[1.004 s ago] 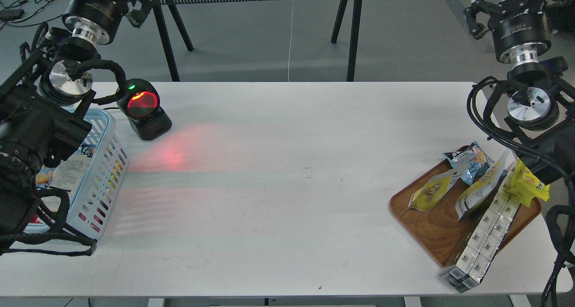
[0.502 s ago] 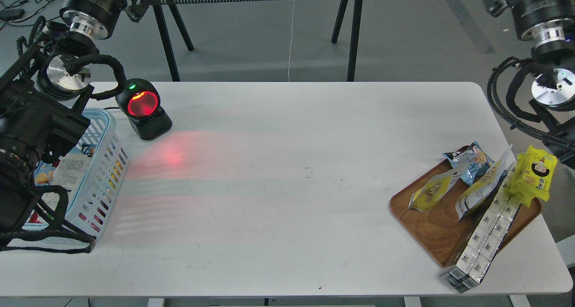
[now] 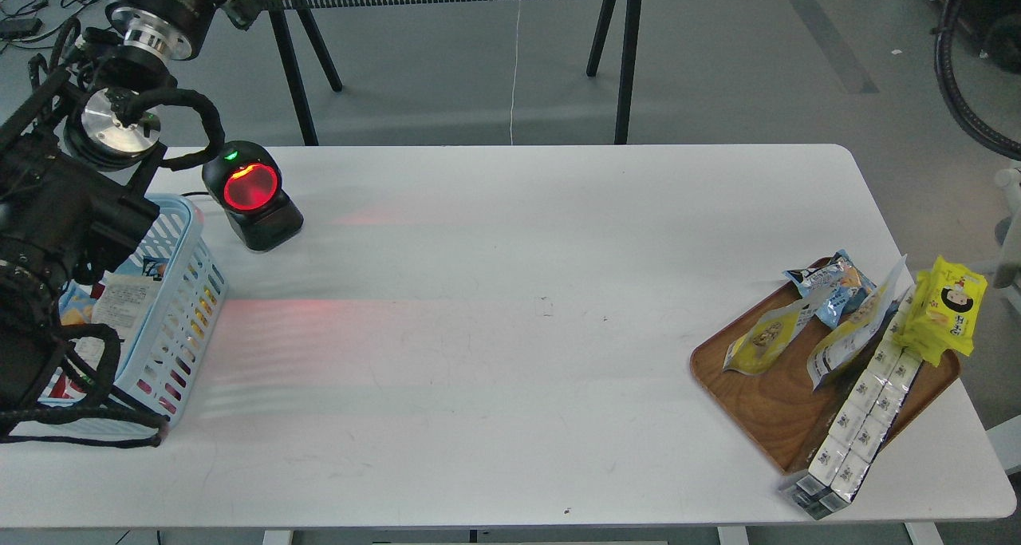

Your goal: Scan snack and place in basket

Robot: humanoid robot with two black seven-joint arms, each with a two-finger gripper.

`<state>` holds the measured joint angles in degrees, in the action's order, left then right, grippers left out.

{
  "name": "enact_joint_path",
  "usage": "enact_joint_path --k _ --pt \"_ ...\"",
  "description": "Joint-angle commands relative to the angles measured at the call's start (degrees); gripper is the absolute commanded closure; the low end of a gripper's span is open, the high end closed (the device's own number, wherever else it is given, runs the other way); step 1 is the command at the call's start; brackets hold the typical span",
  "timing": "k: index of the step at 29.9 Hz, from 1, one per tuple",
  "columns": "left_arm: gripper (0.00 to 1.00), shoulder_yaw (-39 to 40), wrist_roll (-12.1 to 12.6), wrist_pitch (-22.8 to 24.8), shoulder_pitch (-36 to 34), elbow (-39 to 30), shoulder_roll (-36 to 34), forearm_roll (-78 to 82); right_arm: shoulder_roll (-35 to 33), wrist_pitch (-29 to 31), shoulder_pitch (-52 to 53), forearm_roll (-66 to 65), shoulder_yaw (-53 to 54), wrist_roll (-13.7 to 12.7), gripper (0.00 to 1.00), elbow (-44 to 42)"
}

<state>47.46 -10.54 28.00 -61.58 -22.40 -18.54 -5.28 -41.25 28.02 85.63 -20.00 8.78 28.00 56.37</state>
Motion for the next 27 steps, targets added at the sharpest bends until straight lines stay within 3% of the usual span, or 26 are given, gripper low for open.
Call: enact_joint_path --k 1,9,14,20,27 --pt "0.00 0.08 0.00 0.00 0.15 -0.01 -1.23 0.00 0.03 -0.02 8.13 -12.22 -9.03 0.00 0.01 4.53" --pt "0.00 0.09 -0.09 0.00 -0.12 -0.01 -1.59 0.00 1.96 -0.02 20.71 -31.56 -24.85 0.00 0.01 14.02" --pt "0.00 0.09 -0.35 0.00 -0.20 -0.01 -1.59 0.00 2.40 -0.02 28.26 -46.50 -33.46 0.00 0.01 25.00" --pt "0.00 0.09 -0.44 0.00 -0.12 -0.01 -1.67 0.00 5.82 -0.02 32.58 -62.76 -42.17 0.00 0.02 31.87" --pt "0.00 0.09 -0.44 0.00 -0.20 0.08 -2.02 0.00 8.03 -7.97 31.97 -80.79 -51.31 0.00 0.04 33.98"
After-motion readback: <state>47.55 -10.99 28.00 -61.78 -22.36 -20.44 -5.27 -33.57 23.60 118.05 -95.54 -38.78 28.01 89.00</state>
